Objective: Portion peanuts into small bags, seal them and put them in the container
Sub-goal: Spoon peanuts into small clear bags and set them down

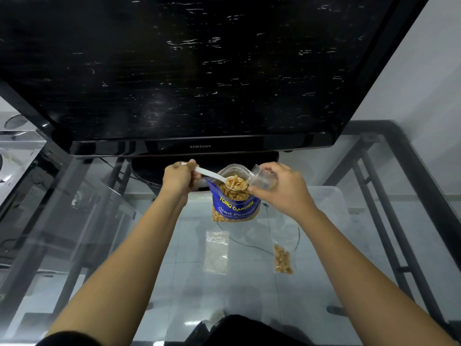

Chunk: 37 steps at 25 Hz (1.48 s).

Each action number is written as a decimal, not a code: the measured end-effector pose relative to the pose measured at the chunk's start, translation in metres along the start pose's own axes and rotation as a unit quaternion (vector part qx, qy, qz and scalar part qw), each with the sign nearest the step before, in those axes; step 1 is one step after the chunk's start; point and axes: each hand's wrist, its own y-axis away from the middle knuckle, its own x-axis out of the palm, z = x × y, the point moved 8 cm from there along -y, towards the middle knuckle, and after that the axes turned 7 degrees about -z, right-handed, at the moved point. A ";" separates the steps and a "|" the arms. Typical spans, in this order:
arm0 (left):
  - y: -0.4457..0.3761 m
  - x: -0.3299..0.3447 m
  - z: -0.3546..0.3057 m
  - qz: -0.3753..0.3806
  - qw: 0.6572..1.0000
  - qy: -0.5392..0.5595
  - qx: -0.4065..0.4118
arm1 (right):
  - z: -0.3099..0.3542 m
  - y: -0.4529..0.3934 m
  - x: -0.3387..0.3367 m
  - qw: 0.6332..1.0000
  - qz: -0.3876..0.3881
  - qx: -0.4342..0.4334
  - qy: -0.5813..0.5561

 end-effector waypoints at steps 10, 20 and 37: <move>0.056 0.016 -0.100 0.052 0.958 -0.113 0.259 | 0.032 0.001 0.011 0.997 -0.038 -0.018 -0.067; 0.072 -0.010 -0.125 -0.034 0.932 -0.012 0.361 | 0.013 0.007 -0.007 0.957 -0.126 0.087 -0.248; 0.130 0.058 0.077 0.241 0.941 -0.127 0.200 | -0.027 0.057 0.008 0.956 -0.045 0.146 -0.249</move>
